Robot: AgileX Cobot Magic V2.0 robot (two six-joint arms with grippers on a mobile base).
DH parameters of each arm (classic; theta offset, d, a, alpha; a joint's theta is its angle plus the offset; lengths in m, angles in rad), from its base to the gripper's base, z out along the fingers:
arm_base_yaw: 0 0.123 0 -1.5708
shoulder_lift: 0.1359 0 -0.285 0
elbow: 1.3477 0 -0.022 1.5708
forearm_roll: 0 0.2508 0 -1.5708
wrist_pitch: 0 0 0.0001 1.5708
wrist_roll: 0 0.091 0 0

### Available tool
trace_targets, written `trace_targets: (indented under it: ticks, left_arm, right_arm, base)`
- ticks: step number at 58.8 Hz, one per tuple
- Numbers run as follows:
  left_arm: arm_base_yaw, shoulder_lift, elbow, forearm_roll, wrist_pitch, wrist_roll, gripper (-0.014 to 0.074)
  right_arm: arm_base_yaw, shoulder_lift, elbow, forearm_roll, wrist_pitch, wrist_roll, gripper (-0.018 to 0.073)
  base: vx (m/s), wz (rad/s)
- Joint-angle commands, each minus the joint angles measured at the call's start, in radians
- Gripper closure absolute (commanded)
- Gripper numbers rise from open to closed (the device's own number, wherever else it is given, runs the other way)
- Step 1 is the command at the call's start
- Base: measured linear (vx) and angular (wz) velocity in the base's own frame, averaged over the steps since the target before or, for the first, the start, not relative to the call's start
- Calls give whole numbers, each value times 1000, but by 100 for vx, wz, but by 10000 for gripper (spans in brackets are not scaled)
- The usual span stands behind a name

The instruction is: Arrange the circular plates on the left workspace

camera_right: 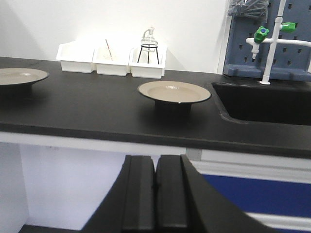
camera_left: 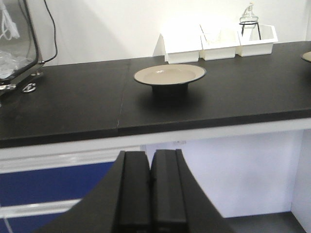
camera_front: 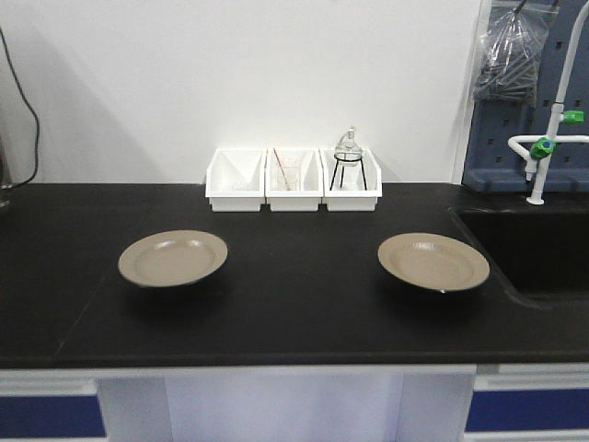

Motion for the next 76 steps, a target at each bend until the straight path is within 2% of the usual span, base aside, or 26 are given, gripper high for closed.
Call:
trace_targets:
  ticks: [1,52,76]
  left_arm:
    - [-2,-14,12,-9,-80,-8,594]
    - [-2,-14,12,-9,-80,-8,594]
    - [-2,-14,12,-9,-80,-8,594]
  right_arm:
    - [0,-13,6,-3,-75,0,559]
    - [0,-13,6,-3,-75,0,559]
    - [0,-13,6,-3,-75,0,559]
  base:
    - [46,-5]
    - [42,2]
    - [21,-1]
